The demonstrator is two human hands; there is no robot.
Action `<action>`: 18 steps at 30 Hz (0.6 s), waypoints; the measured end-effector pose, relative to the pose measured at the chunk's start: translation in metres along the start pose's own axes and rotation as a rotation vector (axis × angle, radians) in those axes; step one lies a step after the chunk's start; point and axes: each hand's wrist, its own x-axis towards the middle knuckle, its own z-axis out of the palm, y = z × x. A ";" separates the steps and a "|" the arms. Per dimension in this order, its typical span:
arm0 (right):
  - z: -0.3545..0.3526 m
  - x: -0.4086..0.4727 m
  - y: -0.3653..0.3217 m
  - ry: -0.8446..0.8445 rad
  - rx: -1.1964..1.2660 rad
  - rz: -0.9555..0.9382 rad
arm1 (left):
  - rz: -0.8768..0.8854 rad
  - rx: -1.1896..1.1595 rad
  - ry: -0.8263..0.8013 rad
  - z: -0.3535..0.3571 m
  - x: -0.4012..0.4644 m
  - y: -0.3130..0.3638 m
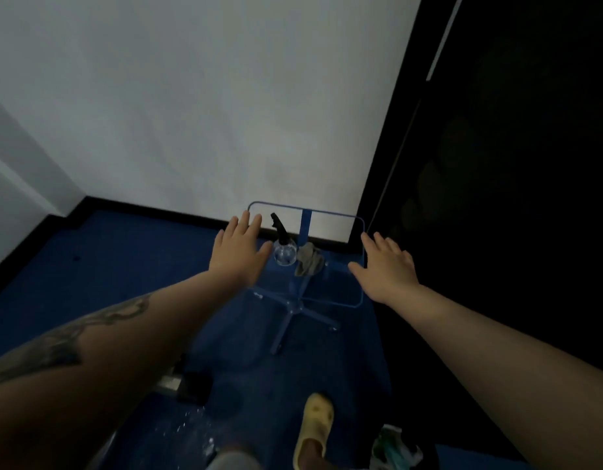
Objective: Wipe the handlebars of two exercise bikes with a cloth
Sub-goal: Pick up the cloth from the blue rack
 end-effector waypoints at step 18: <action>0.087 0.128 -0.018 -0.200 0.140 -0.007 | -0.073 0.001 -0.241 0.108 0.091 -0.011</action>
